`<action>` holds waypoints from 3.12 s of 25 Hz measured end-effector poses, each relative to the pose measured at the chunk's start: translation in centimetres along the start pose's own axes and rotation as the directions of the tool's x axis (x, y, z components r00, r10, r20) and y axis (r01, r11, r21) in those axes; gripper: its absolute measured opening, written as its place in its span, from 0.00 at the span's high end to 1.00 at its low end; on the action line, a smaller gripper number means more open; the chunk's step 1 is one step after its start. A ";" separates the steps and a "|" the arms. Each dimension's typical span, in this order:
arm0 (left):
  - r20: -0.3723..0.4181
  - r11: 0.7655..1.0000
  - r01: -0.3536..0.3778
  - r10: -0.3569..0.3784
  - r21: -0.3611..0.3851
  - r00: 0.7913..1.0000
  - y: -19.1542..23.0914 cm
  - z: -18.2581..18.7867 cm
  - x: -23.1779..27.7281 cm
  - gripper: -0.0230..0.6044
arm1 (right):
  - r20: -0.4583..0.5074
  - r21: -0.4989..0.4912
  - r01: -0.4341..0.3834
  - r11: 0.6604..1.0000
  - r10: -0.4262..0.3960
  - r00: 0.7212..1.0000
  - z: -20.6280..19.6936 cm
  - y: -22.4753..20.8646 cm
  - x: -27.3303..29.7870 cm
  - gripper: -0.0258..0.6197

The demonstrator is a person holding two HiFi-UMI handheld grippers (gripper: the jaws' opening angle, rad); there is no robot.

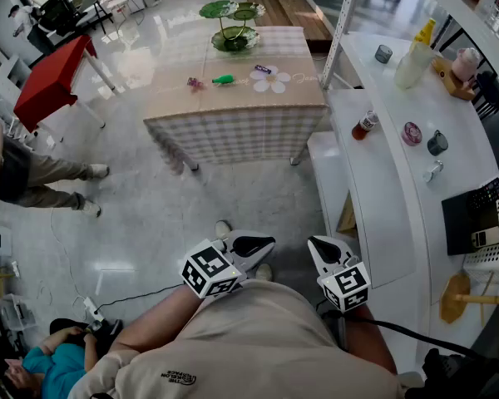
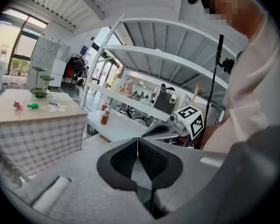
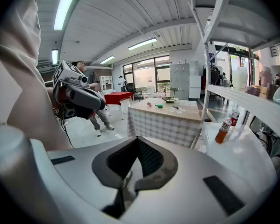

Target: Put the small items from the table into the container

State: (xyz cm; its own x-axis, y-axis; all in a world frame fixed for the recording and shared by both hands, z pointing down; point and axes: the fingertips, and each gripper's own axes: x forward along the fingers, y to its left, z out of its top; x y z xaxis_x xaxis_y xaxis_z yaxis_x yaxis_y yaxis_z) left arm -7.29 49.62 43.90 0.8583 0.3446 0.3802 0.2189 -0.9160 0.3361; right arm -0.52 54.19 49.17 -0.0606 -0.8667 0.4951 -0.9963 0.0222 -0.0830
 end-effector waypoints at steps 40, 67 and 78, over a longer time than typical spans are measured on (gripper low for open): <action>0.079 0.992 -0.107 0.112 -0.070 0.990 29.9 7.0 -12.3 0.95 | -0.062 -0.122 -0.055 0.991 0.048 0.997 18.0 -3.7 29.1 0.81; 0.125 0.914 -0.359 0.385 -0.189 0.914 50.2 18.0 -7.1 0.95 | -0.180 -0.279 -0.128 0.952 0.079 0.981 24.5 -30.3 51.2 0.81; 0.087 0.874 -0.435 0.461 -0.219 0.883 54.7 21.7 -3.3 0.95 | -0.317 -0.248 -0.194 0.949 0.109 0.942 20.3 -39.2 59.9 0.77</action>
State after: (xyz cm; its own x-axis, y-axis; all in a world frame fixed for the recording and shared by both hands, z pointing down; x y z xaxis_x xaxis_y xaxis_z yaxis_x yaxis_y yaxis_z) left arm 11.92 -6.05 42.33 0.8991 -0.1358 0.4161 -0.2835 -0.9050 0.3172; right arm 36.18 -8.67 64.51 -0.1853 -0.6559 0.7317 -0.9490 0.3126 0.0398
